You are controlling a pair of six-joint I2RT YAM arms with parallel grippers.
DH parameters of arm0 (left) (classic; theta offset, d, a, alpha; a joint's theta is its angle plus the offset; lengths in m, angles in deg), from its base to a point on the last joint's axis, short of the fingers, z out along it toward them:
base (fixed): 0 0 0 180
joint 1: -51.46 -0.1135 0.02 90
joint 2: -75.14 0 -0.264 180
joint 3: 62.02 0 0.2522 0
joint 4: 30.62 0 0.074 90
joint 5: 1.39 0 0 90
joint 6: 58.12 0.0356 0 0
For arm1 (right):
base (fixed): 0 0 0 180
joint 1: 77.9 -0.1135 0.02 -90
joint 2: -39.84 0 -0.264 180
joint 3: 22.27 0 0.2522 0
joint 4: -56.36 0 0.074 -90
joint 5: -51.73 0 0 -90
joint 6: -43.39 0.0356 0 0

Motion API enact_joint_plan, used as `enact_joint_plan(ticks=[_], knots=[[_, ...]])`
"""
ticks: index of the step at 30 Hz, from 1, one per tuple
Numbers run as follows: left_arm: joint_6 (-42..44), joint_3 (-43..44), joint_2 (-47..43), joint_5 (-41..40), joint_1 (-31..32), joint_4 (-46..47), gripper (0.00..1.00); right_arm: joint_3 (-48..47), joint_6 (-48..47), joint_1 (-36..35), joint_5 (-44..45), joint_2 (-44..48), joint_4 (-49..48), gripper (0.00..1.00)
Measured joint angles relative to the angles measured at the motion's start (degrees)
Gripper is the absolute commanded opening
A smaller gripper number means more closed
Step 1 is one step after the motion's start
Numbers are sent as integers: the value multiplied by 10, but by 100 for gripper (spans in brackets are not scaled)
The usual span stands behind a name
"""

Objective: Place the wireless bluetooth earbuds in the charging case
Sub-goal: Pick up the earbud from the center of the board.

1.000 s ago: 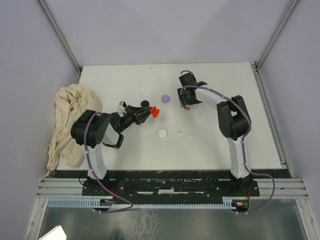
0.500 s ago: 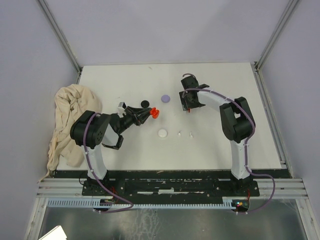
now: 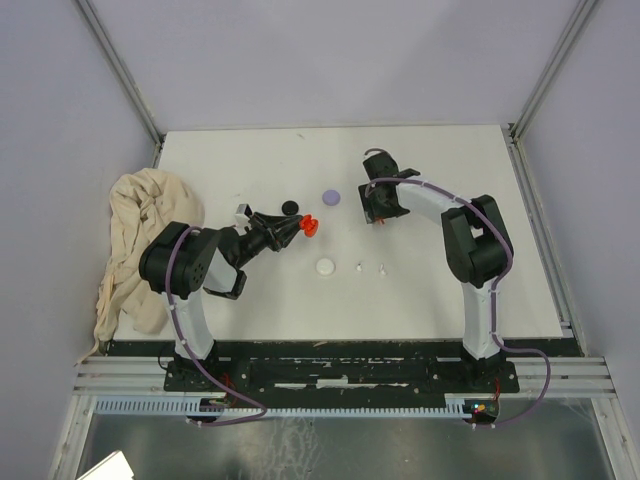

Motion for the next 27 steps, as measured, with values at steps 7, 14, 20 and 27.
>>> enact_joint_plan(ticks=[7, 14, 20, 27], knots=[[0, 0, 0, 0, 0, 0, 3, -18, -1, 0, -17, -2, 5, 63], [0, 0, 0, 0, 0, 0, 3, -26, -1, 0, -24, -19, 8, 58], [0, 0, 0, 0, 0, 0, 3, -30, -3, 0, -32, -23, 12, 54], [0, 0, 0, 0, 0, 0, 3, -38, -4, 0, -38, -28, 14, 49]])
